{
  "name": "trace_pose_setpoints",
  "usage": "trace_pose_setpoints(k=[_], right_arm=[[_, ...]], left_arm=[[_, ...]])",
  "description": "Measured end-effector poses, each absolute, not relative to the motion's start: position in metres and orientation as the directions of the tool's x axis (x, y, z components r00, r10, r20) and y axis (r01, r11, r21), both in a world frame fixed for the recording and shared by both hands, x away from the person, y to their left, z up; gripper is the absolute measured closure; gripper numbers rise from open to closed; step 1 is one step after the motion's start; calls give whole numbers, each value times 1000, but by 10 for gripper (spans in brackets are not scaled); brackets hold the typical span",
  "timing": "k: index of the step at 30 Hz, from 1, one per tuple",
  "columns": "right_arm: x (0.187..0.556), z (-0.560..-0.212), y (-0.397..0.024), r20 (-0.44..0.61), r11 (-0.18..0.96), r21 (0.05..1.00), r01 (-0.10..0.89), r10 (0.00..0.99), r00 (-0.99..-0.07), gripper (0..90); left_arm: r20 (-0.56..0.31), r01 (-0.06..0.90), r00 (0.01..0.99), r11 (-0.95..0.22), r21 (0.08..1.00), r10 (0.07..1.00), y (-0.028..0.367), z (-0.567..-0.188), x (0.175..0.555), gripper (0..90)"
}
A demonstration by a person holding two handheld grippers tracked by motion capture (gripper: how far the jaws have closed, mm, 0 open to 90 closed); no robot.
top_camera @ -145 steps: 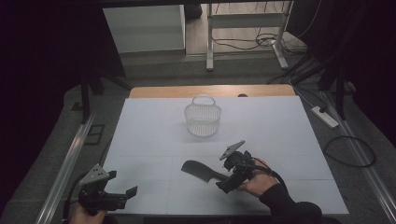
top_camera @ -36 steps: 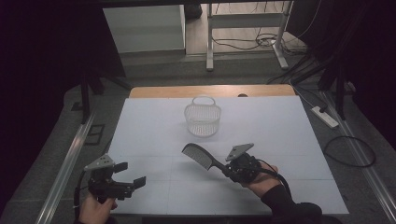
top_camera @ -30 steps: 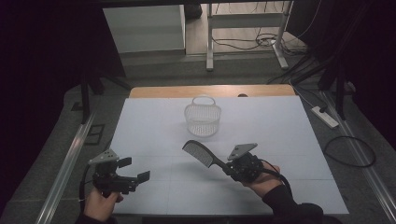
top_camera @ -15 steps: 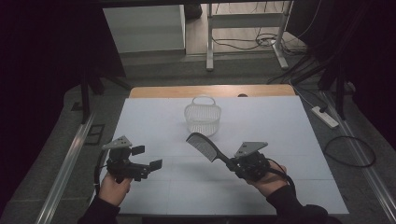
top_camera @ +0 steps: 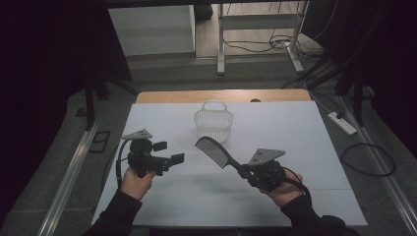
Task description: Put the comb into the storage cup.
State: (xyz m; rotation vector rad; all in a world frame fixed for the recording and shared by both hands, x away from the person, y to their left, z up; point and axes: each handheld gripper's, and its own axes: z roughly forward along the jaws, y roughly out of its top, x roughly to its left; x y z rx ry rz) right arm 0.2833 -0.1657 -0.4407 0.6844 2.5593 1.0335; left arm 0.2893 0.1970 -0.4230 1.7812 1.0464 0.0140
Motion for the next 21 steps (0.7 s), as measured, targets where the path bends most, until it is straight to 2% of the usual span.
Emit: trace_pose_setpoints(k=[9,21], right_arm=[[281,-440,-164,-107,624,723,298,526,-843,722],[276,-442,-158,-126,627,741,241,482,-867,722]], left_arm=[[-485,647,655,-98,756,579,188,-424,306,0],[-506,654,677,-121,747,534,175,-425,313,0]])
